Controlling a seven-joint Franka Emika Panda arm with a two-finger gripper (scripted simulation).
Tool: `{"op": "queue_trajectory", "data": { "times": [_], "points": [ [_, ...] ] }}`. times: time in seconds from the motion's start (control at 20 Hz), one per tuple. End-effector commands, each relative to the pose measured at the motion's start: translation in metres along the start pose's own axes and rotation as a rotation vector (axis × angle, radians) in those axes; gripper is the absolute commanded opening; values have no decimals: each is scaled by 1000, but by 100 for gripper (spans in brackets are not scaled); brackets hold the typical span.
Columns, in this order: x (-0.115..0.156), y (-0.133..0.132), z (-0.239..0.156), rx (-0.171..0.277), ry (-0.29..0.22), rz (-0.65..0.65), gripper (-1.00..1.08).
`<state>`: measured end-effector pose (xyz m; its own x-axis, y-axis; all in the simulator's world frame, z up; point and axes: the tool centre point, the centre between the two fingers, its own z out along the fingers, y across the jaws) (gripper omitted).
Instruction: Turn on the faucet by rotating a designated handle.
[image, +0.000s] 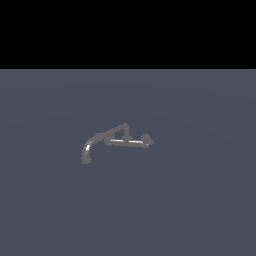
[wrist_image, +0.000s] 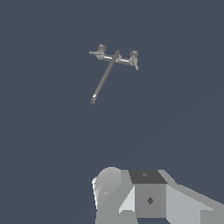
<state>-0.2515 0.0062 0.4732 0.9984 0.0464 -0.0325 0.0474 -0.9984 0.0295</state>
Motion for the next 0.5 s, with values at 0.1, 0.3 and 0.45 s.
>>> {"op": "queue_trajectory", "data": {
  "times": [0.1,0.3,0.45],
  "points": [
    [0,0,1,0,0,2,-100],
    [2,-4,5,1,0,19,-100],
    [5,-9,11,1,0,43,-100]
  ]
}}
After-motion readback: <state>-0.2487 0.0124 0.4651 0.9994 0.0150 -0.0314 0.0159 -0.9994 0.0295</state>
